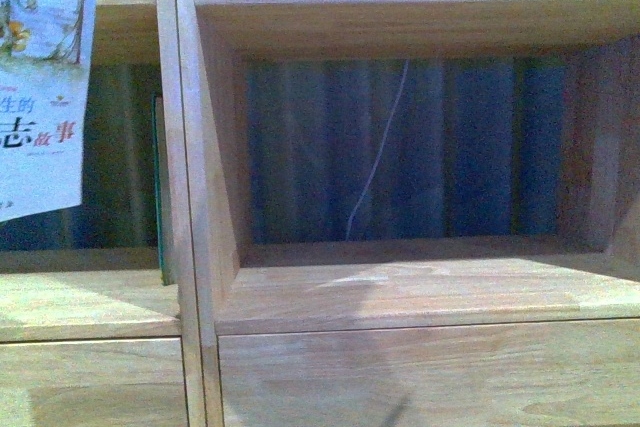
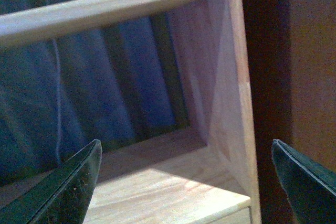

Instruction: Organize books on shelf

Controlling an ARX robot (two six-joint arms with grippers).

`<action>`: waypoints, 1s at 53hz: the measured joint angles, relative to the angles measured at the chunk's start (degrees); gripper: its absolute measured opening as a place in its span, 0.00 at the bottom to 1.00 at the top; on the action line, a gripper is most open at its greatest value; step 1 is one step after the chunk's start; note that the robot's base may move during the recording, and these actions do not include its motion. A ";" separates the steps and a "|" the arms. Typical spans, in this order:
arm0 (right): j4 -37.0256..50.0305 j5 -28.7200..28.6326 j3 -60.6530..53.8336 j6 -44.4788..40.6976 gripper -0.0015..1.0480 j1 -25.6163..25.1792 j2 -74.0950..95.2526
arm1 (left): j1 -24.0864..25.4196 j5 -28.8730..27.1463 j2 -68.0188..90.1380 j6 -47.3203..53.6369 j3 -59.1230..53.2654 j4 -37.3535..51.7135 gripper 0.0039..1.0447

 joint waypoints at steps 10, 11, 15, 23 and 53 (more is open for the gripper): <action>-0.04 0.28 -1.03 -0.68 0.93 -0.74 -0.90 | 4.44 1.60 0.83 3.19 0.00 -0.11 0.06; -0.04 0.28 -1.03 -0.70 0.93 -0.77 -0.94 | 4.63 1.68 0.98 3.30 0.00 -0.07 0.06; -1.42 -1.66 -0.85 -1.57 0.92 -1.18 -1.33 | 5.75 1.99 2.43 3.98 0.09 0.90 0.06; -14.73 -18.82 -4.13 -7.69 0.72 -1.68 -6.67 | 6.54 1.36 6.40 4.22 0.50 3.37 0.06; -8.07 -14.38 -27.98 -10.60 0.03 4.00 -21.88 | 3.04 -6.99 26.80 2.01 8.92 23.56 0.06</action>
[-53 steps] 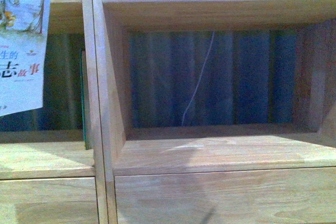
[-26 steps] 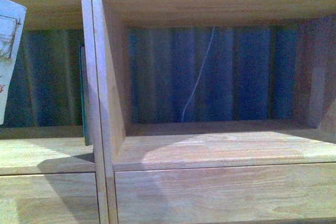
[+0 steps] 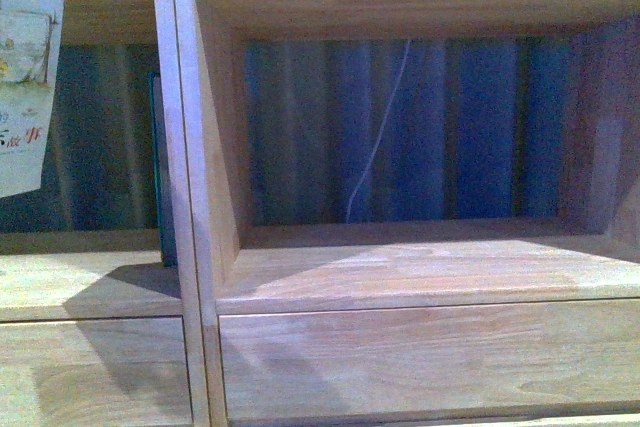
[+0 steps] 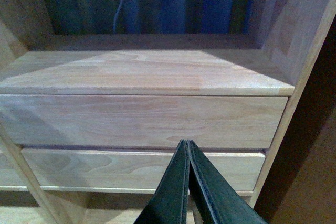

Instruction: Organize books on shelf

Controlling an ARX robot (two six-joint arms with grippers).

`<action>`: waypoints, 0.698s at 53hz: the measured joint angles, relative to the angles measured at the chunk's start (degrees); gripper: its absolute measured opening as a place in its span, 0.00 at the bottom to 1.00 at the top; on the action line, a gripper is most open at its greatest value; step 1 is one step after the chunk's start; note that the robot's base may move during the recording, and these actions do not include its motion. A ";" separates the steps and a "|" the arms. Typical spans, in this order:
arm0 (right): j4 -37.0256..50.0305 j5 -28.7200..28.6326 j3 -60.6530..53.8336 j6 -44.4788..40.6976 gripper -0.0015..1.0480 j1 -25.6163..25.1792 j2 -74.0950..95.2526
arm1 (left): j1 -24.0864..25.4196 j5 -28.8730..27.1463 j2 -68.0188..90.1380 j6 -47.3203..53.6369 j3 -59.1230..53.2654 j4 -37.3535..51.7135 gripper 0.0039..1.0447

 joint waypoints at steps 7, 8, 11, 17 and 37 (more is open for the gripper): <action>-0.04 3.30 -3.58 -0.02 0.03 3.82 -3.58 | -1.73 -2.51 5.25 -1.81 1.81 3.41 0.06; -0.04 3.32 -4.04 0.00 0.03 4.00 -4.13 | -2.01 -2.71 6.01 -2.05 2.10 3.82 0.06; -0.17 3.58 -5.09 0.00 0.03 4.02 -5.51 | -2.67 -3.74 8.00 -2.82 2.71 4.57 0.06; -0.98 3.76 -6.95 0.00 0.03 4.02 -8.13 | -3.93 -5.46 11.63 -3.93 3.34 5.44 0.06; -6.47 3.74 -11.21 -0.02 0.03 4.04 -18.18 | -6.49 -8.92 20.74 -4.79 11.06 5.29 0.06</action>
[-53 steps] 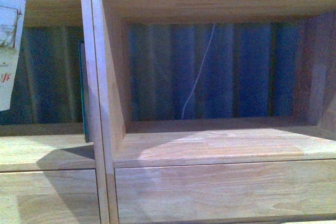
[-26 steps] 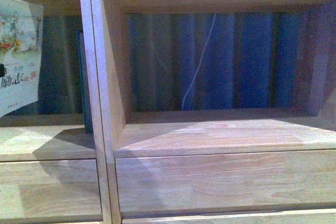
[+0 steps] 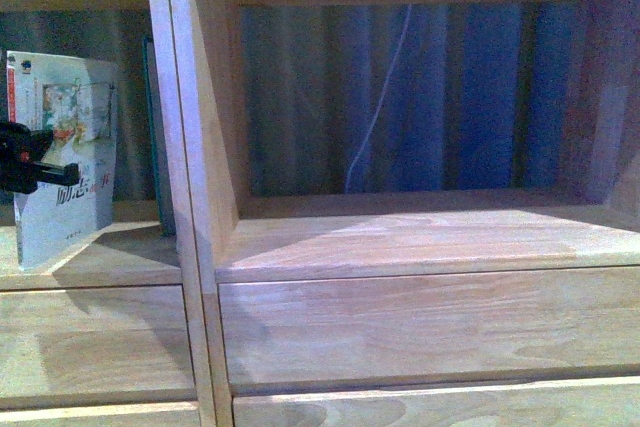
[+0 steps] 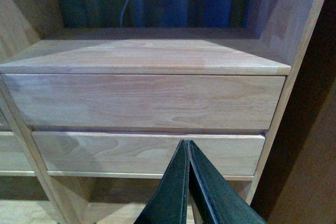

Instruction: Organize books on shelf

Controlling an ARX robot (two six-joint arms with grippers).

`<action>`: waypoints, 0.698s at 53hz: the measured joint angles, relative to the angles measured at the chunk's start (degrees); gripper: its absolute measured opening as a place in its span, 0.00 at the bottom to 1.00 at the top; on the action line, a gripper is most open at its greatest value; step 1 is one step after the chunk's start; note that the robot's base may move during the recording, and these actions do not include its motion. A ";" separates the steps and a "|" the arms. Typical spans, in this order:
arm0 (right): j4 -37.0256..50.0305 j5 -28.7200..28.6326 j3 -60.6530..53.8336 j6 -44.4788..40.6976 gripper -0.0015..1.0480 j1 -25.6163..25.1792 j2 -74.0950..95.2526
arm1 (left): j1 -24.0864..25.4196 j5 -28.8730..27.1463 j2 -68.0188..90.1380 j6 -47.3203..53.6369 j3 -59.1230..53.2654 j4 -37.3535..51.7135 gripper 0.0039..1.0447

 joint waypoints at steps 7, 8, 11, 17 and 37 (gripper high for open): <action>-1.99 0.00 -0.98 0.00 0.03 0.00 -2.64 | -0.50 -0.83 1.90 -0.59 3.56 -1.33 0.06; -2.34 0.00 -1.14 0.02 0.03 0.00 -3.13 | -0.59 -0.85 2.12 -0.61 3.87 -1.44 0.06; -3.26 0.00 -1.46 0.02 0.03 0.00 -4.28 | -0.94 -1.22 3.13 -0.63 5.49 -2.14 0.06; -2.43 -0.07 -2.80 0.04 0.03 0.00 -5.55 | -1.79 -2.43 5.46 -1.01 8.68 -3.52 0.06; -8.92 0.04 -2.82 -0.02 0.03 0.00 -12.66 | -5.29 -4.48 10.40 -2.40 15.02 -6.51 0.06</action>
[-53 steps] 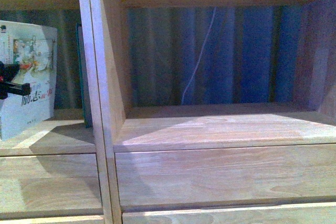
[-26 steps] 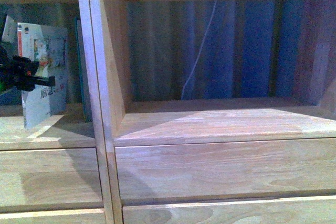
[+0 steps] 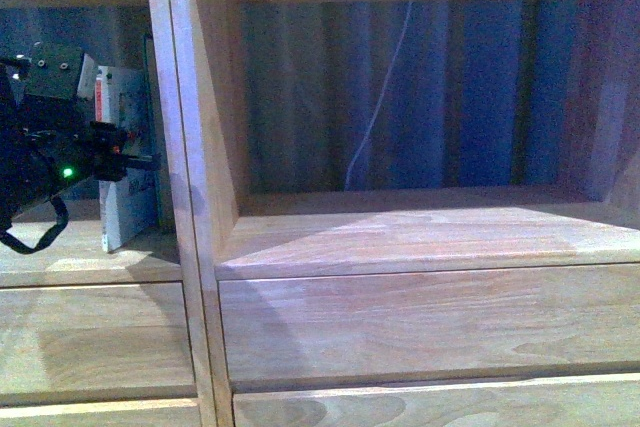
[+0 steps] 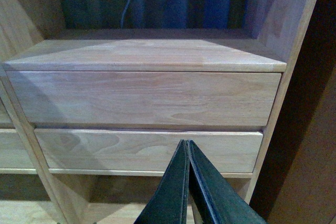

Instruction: Organize books on shelf

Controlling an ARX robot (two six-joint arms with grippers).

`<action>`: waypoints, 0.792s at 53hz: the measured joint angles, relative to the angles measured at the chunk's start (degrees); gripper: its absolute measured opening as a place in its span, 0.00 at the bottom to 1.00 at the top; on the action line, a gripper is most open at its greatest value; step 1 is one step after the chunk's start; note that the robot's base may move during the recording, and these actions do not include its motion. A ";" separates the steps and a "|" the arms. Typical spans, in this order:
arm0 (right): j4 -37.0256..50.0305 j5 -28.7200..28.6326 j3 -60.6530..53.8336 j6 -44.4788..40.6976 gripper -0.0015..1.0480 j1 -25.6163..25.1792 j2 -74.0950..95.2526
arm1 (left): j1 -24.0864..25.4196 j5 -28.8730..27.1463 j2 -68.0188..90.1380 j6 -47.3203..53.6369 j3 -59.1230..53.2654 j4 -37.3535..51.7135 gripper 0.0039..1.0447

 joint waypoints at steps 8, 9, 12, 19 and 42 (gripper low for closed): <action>-2.80 0.00 0.00 0.02 0.03 0.00 -2.80 | -1.46 -1.27 1.31 -0.39 1.75 -0.74 0.06; -3.30 0.00 0.00 0.02 0.03 0.00 -3.26 | -1.57 -1.33 1.40 -0.42 1.90 -0.81 0.06; -4.15 0.00 0.00 0.02 0.03 0.00 -4.09 | -1.68 -1.90 1.49 -0.44 2.32 -1.16 0.06; -7.28 0.00 0.02 0.00 0.03 0.00 -6.93 | -1.79 -2.05 1.51 -0.44 2.45 -1.49 0.06; -15.32 0.09 0.02 -0.04 0.03 0.00 -14.99 | -1.86 -2.58 1.09 -0.48 2.58 -4.50 0.48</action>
